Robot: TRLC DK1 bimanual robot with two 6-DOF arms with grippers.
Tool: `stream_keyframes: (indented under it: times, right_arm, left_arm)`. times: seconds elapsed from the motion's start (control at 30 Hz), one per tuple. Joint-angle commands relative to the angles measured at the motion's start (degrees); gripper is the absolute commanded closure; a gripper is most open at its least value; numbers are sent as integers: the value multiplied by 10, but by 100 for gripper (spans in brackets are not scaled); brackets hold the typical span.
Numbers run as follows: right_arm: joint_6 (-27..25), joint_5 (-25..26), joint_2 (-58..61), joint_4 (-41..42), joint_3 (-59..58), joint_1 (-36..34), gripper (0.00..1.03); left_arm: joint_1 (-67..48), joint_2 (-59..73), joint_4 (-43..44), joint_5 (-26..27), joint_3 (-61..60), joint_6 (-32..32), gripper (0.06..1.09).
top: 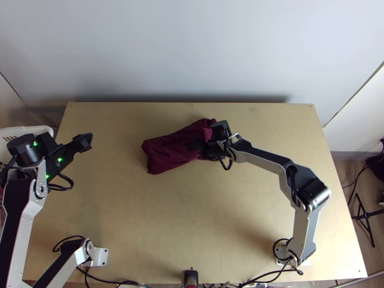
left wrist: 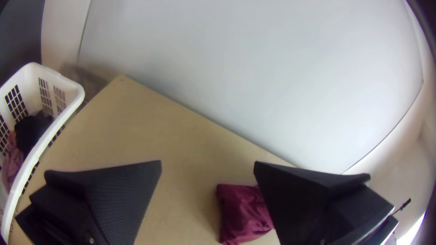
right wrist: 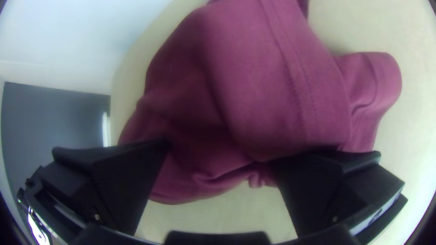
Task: Fold the t-shirt
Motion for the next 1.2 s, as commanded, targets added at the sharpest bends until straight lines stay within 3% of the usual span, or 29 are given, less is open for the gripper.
stream_keyframes:
  times: [0.0, 0.13, 0.17, 0.23, 0.83, 1.17]
  right_arm:
    - [-6, 31, 44, -27, 71, -4, 14]
    - [-38, 32, 52, -70, 90, 5, 18]
    - [-45, 34, 50, -76, 88, 10, 33]
    - [-74, 58, 41, -78, 86, 18, 99]
    - [-139, 115, -117, -66, -17, -13, 100]
    - [-228, 138, -159, -66, -60, -90, 100]
  left_arm:
    - [9, 3, 7, 1, 1, 5, 10]
    - [9, 6, 8, 1, 0, 6, 10]
    - [9, 7, 9, 2, 0, 7, 10]
    - [9, 9, 14, 1, -1, 7, 10]
    - [21, 28, 34, 3, -25, 7, 10]
    - [23, 17, 37, 10, -36, 4, 10]
